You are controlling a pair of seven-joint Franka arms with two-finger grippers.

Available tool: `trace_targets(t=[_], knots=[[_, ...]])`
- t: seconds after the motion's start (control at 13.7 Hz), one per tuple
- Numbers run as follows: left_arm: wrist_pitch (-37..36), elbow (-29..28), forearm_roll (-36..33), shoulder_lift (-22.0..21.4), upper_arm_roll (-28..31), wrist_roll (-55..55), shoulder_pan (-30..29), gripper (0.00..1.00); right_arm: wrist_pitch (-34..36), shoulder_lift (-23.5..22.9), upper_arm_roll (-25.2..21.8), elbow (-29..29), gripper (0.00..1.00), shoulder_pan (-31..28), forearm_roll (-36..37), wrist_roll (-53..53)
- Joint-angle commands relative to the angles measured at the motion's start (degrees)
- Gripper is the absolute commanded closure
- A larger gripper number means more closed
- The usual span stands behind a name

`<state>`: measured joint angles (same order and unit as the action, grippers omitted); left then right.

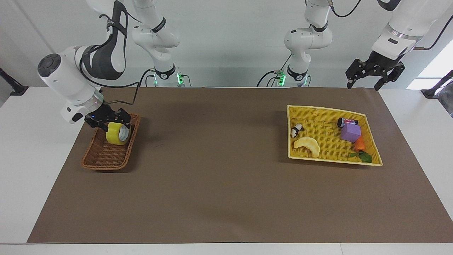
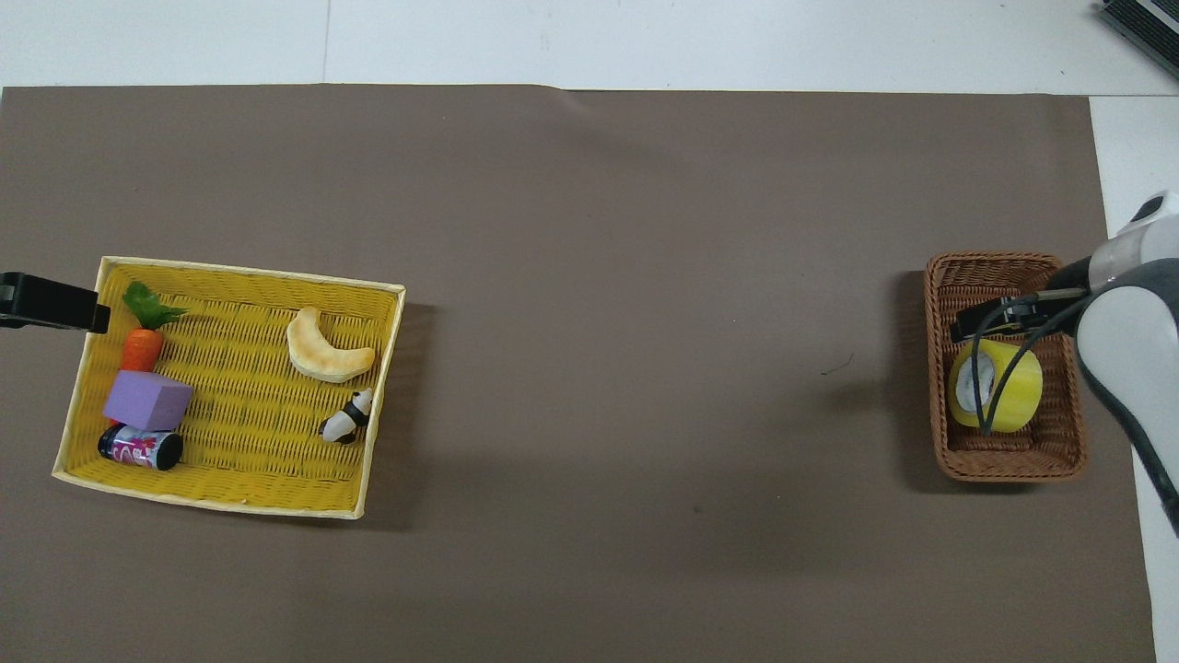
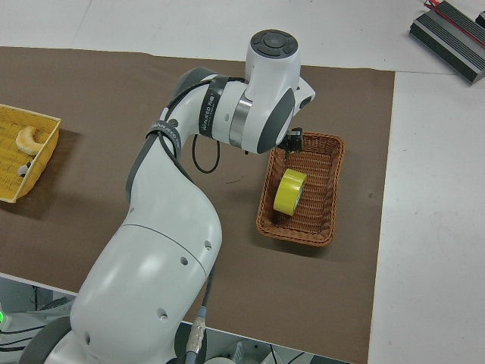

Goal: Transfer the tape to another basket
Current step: 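Open the right gripper and lift it away from the tape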

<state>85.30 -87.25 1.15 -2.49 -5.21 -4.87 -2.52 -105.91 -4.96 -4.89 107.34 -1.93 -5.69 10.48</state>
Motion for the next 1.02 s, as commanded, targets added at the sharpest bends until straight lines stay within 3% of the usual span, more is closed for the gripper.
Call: trace_targets(t=[0.0, 0.29, 0.66, 0.8, 0.95], knots=[[0.0, 0.0, 0.7, -0.4, -0.1, -0.5, -0.6, 0.0, 1.1, 1.8, 0.0, -0.2, 0.0, 3.5, 3.9, -6.4], [0.0, 0.0, 0.7, -0.4, -0.1, -0.5, -0.6, 0.0, 2.3, 1.8, 0.1, -6.4, 0.0, 5.8, 5.2, -9.0], [-0.1, 0.0, 0.7, -0.5, -0.1, -0.5, -0.6, 0.0, 18.5, 2.1, -0.8, -20.6, 0.0, 5.0, 6.8, -10.9], [0.0, 0.0, 0.7, -0.4, -0.1, -0.5, -0.6, 0.0, 19.2, 4.5, -0.2, -19.9, 0.0, 5.0, 6.9, -17.1], [0.0, 0.0, 0.7, -0.4, -0.1, -0.5, -0.6, 0.0, 18.8, 8.3, 0.0, -14.1, 0.0, 5.8, 6.7, -21.1]])
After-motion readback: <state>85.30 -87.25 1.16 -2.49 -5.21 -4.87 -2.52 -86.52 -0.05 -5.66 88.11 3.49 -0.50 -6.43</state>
